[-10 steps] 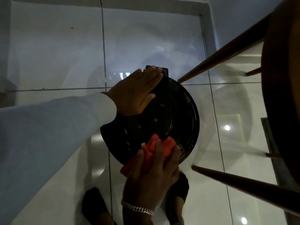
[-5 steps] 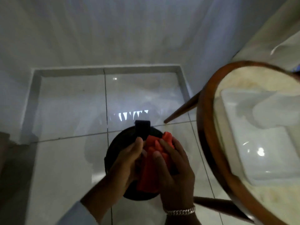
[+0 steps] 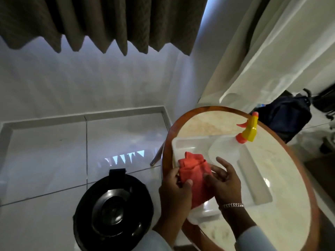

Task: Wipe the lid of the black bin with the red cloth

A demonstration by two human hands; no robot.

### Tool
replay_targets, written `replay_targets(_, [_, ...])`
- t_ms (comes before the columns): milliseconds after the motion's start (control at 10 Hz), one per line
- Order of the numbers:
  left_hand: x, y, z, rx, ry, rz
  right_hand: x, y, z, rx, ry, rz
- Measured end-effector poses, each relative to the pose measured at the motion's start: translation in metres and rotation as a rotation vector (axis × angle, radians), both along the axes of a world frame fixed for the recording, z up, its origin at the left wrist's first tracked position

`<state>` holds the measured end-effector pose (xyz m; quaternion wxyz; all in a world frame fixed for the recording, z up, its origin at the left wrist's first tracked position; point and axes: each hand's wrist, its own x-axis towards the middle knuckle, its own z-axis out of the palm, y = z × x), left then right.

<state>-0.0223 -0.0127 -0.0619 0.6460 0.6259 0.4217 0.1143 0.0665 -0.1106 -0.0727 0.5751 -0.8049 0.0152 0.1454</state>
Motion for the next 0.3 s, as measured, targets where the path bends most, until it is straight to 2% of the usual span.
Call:
replay_targets(100, [0.005, -0.012, -0.001, -0.044, -0.023, -0.009, 0.009, -0.008, -0.024, -0.137, -0.037, 0.040])
replay_targets(200, [-0.005, -0.003, 0.005, -0.078, 0.025, 0.026, 0.013, -0.008, -0.033, -0.285, -0.060, 0.179])
replay_targets(300, [-0.020, 0.013, 0.024, -0.016, 0.025, 0.098, 0.008, 0.001, -0.018, -0.351, -0.182, 0.210])
